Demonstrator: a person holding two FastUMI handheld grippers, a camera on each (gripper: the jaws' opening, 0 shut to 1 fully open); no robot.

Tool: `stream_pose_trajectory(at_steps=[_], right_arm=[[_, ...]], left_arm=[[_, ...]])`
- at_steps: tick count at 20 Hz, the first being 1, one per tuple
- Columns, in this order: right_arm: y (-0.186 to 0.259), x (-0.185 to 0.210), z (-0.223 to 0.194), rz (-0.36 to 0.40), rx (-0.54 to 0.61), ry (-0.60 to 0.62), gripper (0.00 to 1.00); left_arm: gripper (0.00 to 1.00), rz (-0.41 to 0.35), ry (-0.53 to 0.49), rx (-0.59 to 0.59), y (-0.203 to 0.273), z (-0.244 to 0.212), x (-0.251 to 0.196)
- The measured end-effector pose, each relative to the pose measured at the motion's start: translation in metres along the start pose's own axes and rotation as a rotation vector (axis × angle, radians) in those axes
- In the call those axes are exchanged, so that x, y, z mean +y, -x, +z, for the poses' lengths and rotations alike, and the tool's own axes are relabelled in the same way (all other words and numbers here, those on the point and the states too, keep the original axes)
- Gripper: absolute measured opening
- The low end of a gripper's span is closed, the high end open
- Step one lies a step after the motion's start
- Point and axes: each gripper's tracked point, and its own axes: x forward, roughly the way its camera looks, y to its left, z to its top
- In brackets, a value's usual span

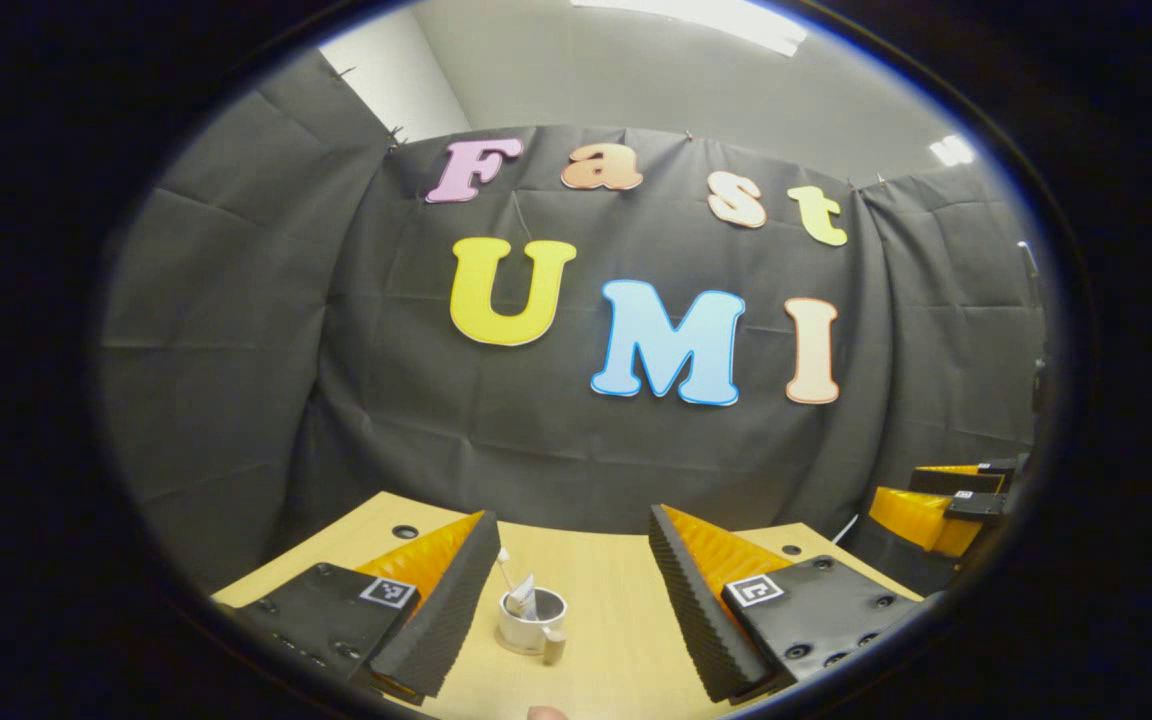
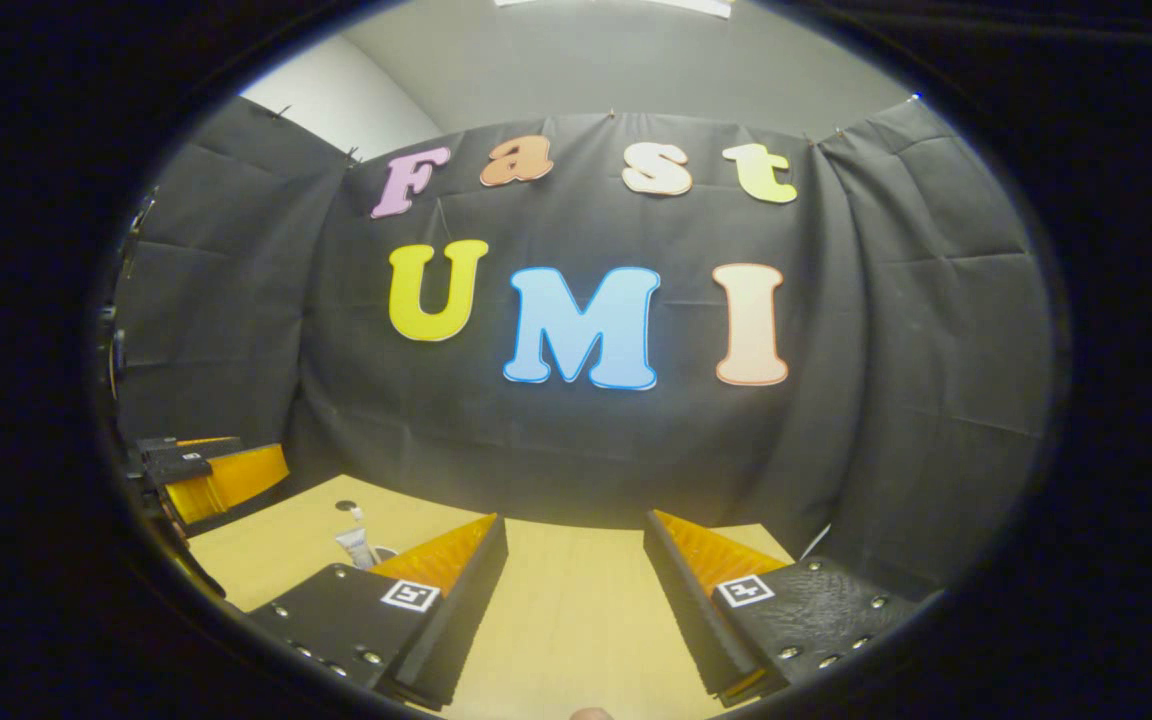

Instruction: Put the toothbrush and toothpaste on the desktop into the cup, then pick up the cup and place it on the coaster on the desktop.

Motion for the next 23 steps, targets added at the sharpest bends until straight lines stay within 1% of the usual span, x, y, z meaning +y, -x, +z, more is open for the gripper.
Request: stream_pose_trajectory(at_steps=[2, 3, 4, 10, 19, 23], right_arm=[[0.000, -0.001, 0.000, 0.000, 0.002, 0.006, 0.85], [-0.001, -0.001, 0.001, -0.001, 0.000, 0.008, 0.85], [-0.001, -0.002, 0.001, -0.002, -0.003, 0.009, 0.85], [-0.003, -0.011, -0.001, -0.013, 0.006, 0.001, 0.85], [0.000, -0.020, -0.010, 0.015, 0.010, 0.016, 0.85], [0.004, -0.022, -0.008, 0.015, 0.004, 0.003, 0.85]], left_arm=[[0.99, 0.003, -0.001, -0.001, -0.001, 0.001, 0.001], [0.96, 0.003, -0.002, -0.003, -0.002, 0.001, -0.001], [0.99, 0.003, -0.004, -0.006, -0.003, 0.002, -0.002], [0.99, -0.005, -0.017, -0.006, -0.007, 0.002, -0.012], [0.99, 0.020, -0.003, -0.015, 0.005, 0.001, -0.022], [0.99, 0.015, -0.023, -0.032, 0.010, 0.008, -0.030]])
